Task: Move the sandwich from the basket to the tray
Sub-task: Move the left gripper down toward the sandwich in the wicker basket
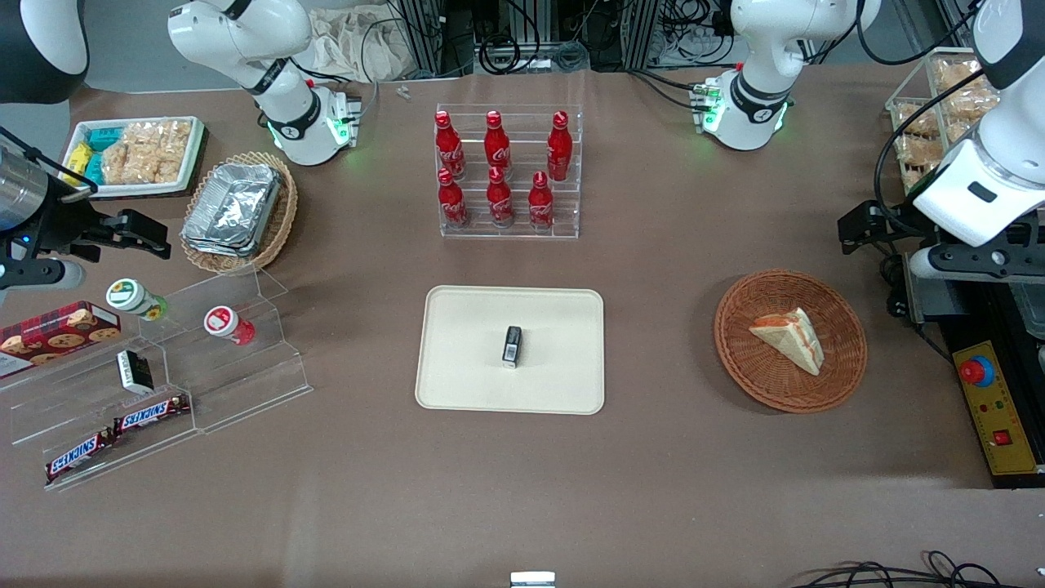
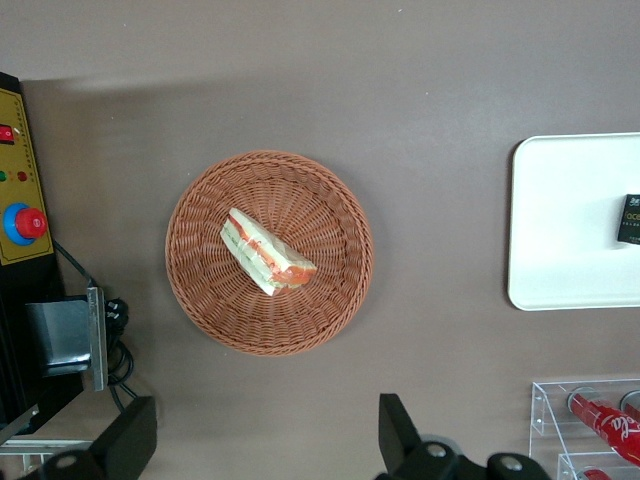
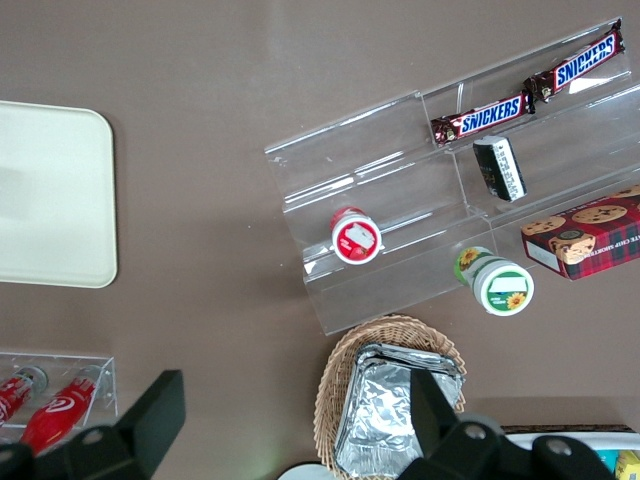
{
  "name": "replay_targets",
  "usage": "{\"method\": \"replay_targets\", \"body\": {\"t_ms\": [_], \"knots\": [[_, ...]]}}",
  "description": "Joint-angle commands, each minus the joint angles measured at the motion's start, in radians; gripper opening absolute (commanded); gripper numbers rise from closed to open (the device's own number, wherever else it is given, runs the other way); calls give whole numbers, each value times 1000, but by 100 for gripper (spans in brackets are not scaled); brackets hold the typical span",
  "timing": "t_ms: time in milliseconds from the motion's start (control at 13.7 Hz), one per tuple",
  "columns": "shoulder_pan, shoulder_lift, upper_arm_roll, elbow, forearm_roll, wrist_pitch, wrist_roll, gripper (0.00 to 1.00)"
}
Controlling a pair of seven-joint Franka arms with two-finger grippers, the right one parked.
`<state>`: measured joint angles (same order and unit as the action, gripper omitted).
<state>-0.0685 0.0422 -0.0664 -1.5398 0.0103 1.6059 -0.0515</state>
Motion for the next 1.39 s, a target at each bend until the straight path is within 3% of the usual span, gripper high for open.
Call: {"method": "replay_targets", "body": {"t_ms": [0, 365, 802, 948, 1312], "knots": [[-7, -11, -1, 1, 0, -1, -2, 100], [-5, -4, 2, 6, 0, -14, -51, 100], [4, 34, 6, -8, 7, -8, -370, 100], [7, 38, 16, -75, 3, 32, -441, 100], [41, 31, 26, -386, 10, 351, -621, 100]]}}
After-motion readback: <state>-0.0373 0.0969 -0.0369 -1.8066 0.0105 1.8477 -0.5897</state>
